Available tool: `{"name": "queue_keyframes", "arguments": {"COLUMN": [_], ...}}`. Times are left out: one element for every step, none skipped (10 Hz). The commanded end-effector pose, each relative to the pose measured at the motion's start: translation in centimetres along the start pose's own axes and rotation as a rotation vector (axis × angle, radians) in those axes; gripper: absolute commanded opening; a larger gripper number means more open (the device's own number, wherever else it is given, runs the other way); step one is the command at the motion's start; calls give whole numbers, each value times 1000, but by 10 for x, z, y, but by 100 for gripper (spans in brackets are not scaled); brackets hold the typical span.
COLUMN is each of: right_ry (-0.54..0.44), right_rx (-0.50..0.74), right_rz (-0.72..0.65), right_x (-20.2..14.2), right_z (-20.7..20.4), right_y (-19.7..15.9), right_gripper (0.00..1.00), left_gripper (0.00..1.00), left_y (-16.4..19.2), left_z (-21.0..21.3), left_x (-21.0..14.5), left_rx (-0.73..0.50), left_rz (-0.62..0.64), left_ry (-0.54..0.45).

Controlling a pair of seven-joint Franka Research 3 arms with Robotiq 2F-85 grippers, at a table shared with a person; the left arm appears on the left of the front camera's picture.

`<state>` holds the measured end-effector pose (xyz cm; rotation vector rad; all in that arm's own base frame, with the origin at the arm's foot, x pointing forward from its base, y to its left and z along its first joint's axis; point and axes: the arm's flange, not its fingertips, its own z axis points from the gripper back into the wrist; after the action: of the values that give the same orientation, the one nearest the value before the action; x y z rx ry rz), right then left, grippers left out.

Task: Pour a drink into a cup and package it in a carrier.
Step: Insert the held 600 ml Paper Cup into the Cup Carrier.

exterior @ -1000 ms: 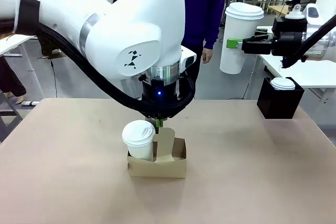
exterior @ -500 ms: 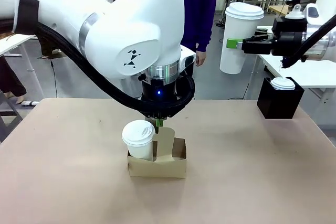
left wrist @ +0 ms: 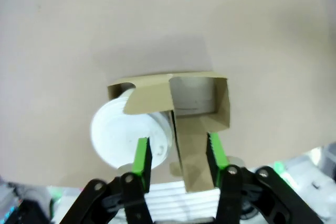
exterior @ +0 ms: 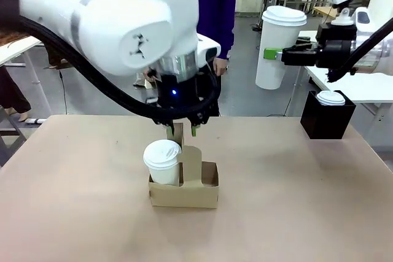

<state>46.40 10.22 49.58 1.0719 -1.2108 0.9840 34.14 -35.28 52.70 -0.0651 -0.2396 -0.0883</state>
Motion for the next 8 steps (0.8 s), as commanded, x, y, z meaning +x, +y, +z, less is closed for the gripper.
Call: {"name": "queue_keyframes", "arguments": {"right_ry": [38,71,107,131,139,131,115,81], "right_rx": [135,196,227,267,294,324,333,320], "right_rz": [-28,-24,-1,8,35,66,77,77], "right_x": [-17,-31,-48,-66,-83,-102,-118,-131], "right_z": [-8,-14,-19,-29,-38,-48,-58,-66], "right_y": [-18,-18,-17,-10,-6,-1,7,11], "right_gripper": [80,80,80,80,80,80,80,80], "left_gripper": [95,100,100,100,100,100,100,100], "left_y": [43,63,87,115,144,169,183,191], "left_z": [24,32,33,35,31,20,11,2], "left_x": [-5,-4,2,6,14,20,20,15], "left_rx": [-50,-82,-108,-165,-205,-261,-278,-296], "left_rz": [-110,-204,-277,-383,-468,-553,-597,-628], "left_ry": [22,46,48,49,2,-1,-3,-9]}}
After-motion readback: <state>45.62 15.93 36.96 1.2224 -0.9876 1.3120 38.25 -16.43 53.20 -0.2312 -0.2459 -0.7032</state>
